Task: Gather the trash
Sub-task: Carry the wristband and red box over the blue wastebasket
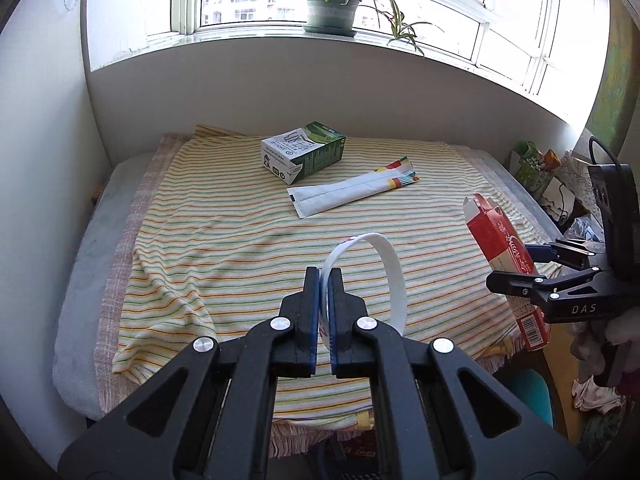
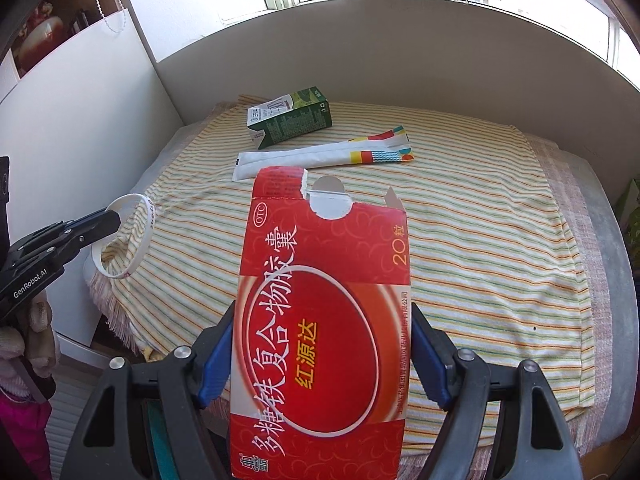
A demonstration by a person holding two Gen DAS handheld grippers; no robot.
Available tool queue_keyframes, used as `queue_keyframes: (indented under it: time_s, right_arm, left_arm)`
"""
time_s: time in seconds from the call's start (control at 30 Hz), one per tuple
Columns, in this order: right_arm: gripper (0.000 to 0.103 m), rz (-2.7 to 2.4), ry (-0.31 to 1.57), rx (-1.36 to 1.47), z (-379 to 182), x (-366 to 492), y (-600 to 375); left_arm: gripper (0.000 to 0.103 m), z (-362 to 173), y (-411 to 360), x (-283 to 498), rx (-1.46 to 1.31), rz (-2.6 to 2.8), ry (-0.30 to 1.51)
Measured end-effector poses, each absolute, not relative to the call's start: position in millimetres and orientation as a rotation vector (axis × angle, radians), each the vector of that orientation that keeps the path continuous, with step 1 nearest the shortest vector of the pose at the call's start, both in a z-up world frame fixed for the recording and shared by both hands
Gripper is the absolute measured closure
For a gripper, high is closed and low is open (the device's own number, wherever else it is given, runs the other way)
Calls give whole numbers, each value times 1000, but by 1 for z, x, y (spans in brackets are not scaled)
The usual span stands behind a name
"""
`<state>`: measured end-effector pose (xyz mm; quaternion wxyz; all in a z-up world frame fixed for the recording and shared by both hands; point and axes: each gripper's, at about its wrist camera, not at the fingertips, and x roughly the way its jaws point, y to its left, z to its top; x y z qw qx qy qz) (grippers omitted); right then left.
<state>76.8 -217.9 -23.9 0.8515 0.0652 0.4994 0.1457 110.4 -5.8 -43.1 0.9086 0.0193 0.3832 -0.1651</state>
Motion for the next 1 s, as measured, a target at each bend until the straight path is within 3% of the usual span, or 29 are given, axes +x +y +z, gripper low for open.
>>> queue_keyframes:
  time_s: [0.33,1.0]
  right_arm:
    - [24,321,994,110,-15,39,-225]
    - [24,337,930,-1,-28,-56,-206]
  left_arm:
    - [101,-47,-17,71,40,-359,781]
    - [101,-113,-41,12,3,-427,903]
